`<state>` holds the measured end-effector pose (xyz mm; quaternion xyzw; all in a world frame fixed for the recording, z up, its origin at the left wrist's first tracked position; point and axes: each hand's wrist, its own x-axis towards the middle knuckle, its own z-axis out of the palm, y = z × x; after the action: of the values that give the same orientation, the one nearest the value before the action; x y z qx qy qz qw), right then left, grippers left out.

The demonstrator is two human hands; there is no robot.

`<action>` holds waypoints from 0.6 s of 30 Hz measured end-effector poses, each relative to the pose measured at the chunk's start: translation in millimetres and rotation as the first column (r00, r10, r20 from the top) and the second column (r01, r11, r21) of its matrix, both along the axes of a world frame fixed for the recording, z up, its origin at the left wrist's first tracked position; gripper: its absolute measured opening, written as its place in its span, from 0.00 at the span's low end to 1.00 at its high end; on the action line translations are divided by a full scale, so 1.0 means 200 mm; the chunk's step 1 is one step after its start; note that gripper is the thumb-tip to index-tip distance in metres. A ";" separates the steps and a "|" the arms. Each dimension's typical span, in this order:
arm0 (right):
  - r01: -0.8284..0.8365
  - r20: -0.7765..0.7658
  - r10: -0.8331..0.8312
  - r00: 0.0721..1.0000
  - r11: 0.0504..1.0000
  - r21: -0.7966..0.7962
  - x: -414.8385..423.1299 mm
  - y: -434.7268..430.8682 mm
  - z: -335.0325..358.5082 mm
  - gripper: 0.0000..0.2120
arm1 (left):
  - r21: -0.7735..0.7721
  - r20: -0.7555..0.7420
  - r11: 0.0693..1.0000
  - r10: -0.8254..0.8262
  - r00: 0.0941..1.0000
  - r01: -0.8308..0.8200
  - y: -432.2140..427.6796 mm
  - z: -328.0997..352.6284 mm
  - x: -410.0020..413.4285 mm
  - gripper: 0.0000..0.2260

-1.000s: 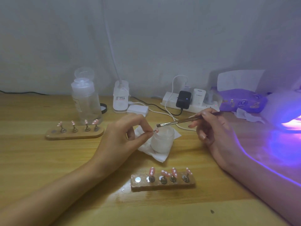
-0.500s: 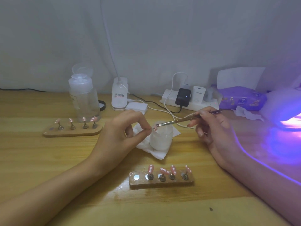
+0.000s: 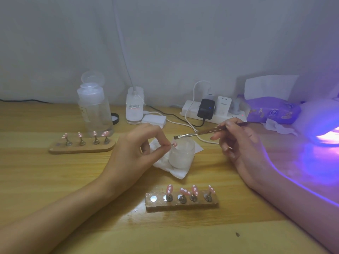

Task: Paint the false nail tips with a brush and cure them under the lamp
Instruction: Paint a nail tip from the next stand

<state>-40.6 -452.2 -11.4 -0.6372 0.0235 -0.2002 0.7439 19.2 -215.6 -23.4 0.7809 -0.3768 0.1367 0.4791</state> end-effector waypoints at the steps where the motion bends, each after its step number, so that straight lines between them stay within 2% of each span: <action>1: -0.009 0.000 0.009 1.000 1.000 -0.022 0.00 0.00 0.00 0.09 | -0.003 -0.002 1.000 -0.003 1.000 0.003 0.00 0.00 0.00 0.06; 3: -0.001 -0.017 0.000 1.000 0.999 -0.047 0.00 0.01 -0.01 0.09 | -0.009 -0.003 1.000 -0.005 1.000 0.005 0.00 0.00 0.00 0.06; 8: 0.008 -0.002 -0.008 1.000 1.000 0.014 0.00 -0.01 0.00 0.10 | -0.004 0.009 1.000 -0.003 1.000 0.003 0.00 -0.01 0.01 0.05; 12: -0.003 -0.005 0.003 1.000 0.999 -0.050 0.00 0.00 0.00 0.10 | -0.010 0.002 1.000 -0.010 1.000 0.010 0.00 -0.01 0.01 0.06; 15: 0.027 -0.014 -0.027 1.000 1.000 -0.003 0.01 -0.01 0.00 0.11 | -0.014 -0.007 1.000 -0.009 1.000 0.009 0.00 -0.01 0.01 0.06; 18: -0.009 0.016 0.010 1.000 1.000 -0.018 0.00 0.00 0.00 0.11 | -0.005 -0.002 1.000 -0.007 1.000 0.007 0.00 0.00 0.01 0.06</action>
<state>-40.7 -452.7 -11.8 -0.6422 0.0125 -0.2022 0.7393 21.2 -216.0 -24.1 0.7784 -0.3788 0.1352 0.4820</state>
